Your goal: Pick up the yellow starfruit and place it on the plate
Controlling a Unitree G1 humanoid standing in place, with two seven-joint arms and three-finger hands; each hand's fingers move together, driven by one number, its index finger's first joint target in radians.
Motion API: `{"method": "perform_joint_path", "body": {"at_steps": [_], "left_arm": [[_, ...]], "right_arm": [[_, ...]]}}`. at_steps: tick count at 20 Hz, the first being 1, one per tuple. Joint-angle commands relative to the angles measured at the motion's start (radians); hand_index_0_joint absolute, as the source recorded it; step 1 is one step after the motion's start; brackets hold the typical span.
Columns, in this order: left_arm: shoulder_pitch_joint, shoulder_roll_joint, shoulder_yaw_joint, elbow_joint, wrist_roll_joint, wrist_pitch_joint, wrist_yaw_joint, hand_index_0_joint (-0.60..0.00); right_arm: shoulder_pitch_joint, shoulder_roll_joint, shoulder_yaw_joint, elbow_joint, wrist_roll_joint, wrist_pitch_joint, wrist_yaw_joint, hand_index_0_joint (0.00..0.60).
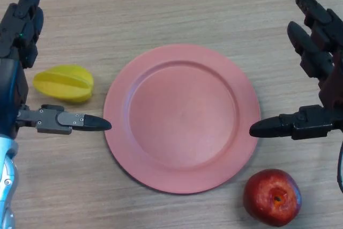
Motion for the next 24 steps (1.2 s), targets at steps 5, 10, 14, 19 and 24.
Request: {"method": "perform_joint_path", "body": {"at_steps": [5,10,14,19,24], "left_arm": [[-0.022,0.023,0.028,-0.032,0.037,-0.194,0.025,0.0],[-0.045,0.05,0.07,0.015,0.098,-0.232,0.058,0.0],[-0.087,0.102,0.087,0.137,0.199,-0.276,0.089,0.0],[-0.133,0.138,0.078,0.29,0.301,-0.308,0.093,0.0],[-0.196,0.173,0.051,0.489,0.349,-0.39,0.108,0.0]], "right_arm": [[-0.011,-0.016,-0.045,-0.075,-0.026,-0.145,-0.019,0.0],[0.004,-0.011,-0.041,-0.074,-0.035,-0.168,-0.024,0.0],[0.013,-0.01,-0.052,-0.096,-0.012,-0.142,-0.034,0.0],[0.028,-0.01,-0.055,-0.122,-0.015,-0.114,-0.035,0.0],[0.042,-0.008,-0.068,-0.143,0.003,-0.102,-0.043,0.0]]}}
